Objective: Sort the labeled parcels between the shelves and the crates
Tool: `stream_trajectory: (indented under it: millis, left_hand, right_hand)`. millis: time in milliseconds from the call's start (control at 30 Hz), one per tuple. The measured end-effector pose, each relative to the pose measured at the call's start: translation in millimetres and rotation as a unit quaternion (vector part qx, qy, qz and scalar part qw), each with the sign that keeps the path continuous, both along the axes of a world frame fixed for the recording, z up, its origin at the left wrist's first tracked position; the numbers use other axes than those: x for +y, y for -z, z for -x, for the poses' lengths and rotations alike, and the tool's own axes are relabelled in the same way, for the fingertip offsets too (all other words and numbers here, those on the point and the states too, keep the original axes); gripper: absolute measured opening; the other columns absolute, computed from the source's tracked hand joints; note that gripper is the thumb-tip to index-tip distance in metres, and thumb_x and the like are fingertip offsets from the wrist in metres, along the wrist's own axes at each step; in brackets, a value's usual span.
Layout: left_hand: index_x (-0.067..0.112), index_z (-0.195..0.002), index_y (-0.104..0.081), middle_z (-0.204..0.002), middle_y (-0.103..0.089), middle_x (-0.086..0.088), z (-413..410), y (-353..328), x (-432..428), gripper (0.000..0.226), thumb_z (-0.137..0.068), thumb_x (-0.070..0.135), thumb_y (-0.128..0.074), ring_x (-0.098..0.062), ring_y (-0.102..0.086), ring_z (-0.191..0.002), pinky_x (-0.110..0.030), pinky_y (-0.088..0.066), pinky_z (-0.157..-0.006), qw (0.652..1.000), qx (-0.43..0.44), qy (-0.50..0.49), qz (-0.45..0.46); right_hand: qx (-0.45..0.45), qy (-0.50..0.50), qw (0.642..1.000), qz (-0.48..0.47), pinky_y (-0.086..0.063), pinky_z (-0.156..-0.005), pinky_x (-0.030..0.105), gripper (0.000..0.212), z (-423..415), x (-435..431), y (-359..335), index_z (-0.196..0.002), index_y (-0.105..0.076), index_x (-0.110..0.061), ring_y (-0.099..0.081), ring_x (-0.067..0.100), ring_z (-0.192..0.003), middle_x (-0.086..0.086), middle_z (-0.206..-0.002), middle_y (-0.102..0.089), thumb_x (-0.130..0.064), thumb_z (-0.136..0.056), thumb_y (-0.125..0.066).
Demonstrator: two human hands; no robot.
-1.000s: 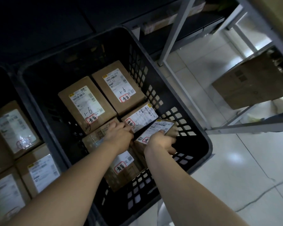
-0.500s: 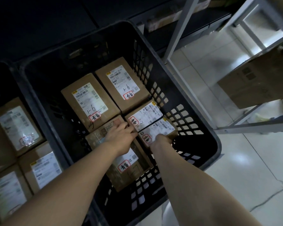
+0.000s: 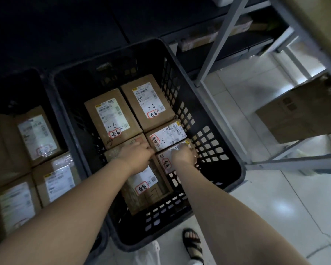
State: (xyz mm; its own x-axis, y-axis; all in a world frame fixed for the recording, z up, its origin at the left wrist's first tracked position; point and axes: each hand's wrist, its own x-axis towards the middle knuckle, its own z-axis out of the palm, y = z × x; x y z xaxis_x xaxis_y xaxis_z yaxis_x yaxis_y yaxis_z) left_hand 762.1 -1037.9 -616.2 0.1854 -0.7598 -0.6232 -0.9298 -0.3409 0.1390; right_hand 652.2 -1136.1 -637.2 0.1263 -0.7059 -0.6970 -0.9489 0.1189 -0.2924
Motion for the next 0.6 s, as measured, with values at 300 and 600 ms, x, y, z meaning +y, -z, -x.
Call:
stream_trajectory:
  millis: [300,600]
  left_hand:
    - [0.019,-0.126,-0.047,-0.123,-0.051,-0.005,45.6,-116.0,67.0,0.031,-0.095,0.024,-0.042,-0.024,-0.047,-0.113,-0.033,-0.04,-0.079,0.983,-0.096,-0.15,0.046]
    - [0.02,-0.108,-0.05,-0.112,-0.058,-0.004,152.3,-302.6,235.1,0.019,-0.094,0.03,-0.044,-0.026,-0.057,-0.105,-0.035,-0.042,-0.078,0.889,-0.229,-0.377,0.122]
  right_hand:
    - [-0.022,-0.511,0.847,0.146,-0.036,-0.103,0.05,0.044,45.6,27.9,-99.2,-0.141,-0.039,-0.015,-0.036,0.035,-0.131,0.012,-0.143,-0.042,-0.022,-0.098,-0.043]
    - [-0.232,-0.689,0.628,0.279,-0.041,-0.095,0.044,0.038,63.4,153.2,-280.6,-0.133,-0.047,-0.019,-0.045,0.033,-0.123,0.007,-0.129,-0.051,-0.035,-0.098,-0.045]
